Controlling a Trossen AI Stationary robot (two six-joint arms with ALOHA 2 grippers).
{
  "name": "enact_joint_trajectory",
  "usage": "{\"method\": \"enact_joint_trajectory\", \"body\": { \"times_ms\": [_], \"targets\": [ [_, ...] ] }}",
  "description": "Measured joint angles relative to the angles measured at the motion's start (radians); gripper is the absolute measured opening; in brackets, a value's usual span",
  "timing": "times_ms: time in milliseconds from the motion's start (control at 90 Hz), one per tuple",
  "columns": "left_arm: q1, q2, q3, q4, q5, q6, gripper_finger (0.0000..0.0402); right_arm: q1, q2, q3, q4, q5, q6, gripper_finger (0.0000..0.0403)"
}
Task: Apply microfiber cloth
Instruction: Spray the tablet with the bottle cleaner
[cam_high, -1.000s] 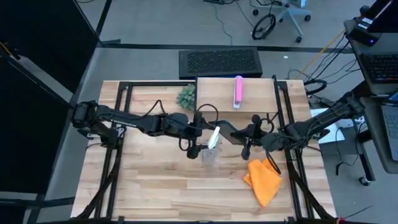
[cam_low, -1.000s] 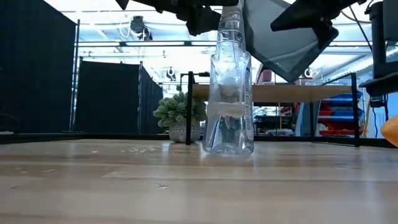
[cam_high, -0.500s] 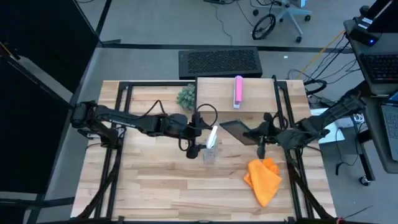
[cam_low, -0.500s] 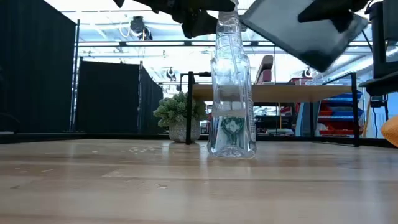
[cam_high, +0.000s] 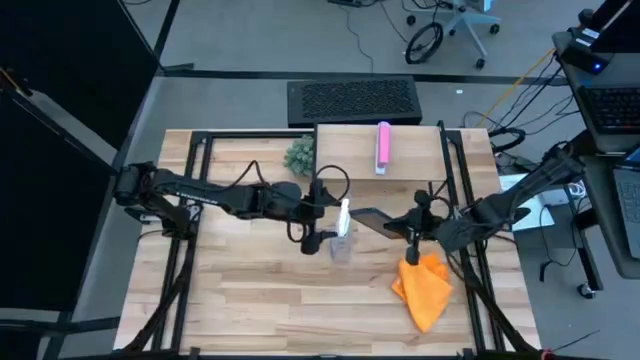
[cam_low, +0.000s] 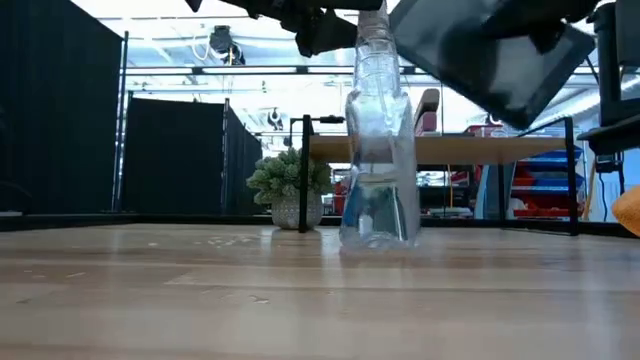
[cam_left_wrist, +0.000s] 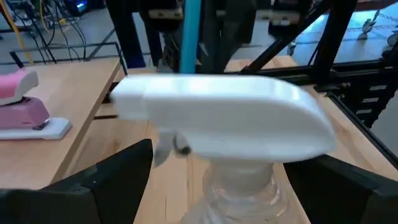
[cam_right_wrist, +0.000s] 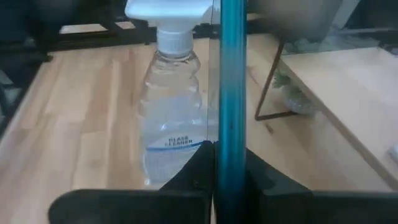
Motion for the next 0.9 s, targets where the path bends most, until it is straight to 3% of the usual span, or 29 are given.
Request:
{"method": "enact_joint_trajectory", "body": {
  "times_ms": [444, 700, 900],
  "targets": [
    [-0.01, 0.02, 0.001, 0.055, 0.005, -0.006, 0.034, -0.008, 0.014, 0.0, 0.056, 0.008, -0.033, 0.0009],
    [-0.028, 0.021, 0.001, 0.011, -0.028, -0.03, 0.034, 0.01, 0.005, 0.0, 0.038, 0.083, -0.008, 0.0009],
    [-0.044, 0.021, 0.001, 0.008, -0.079, -0.03, 0.034, 0.005, -0.044, 0.0, 0.045, 0.157, -0.091, 0.0009]
  ]
}}
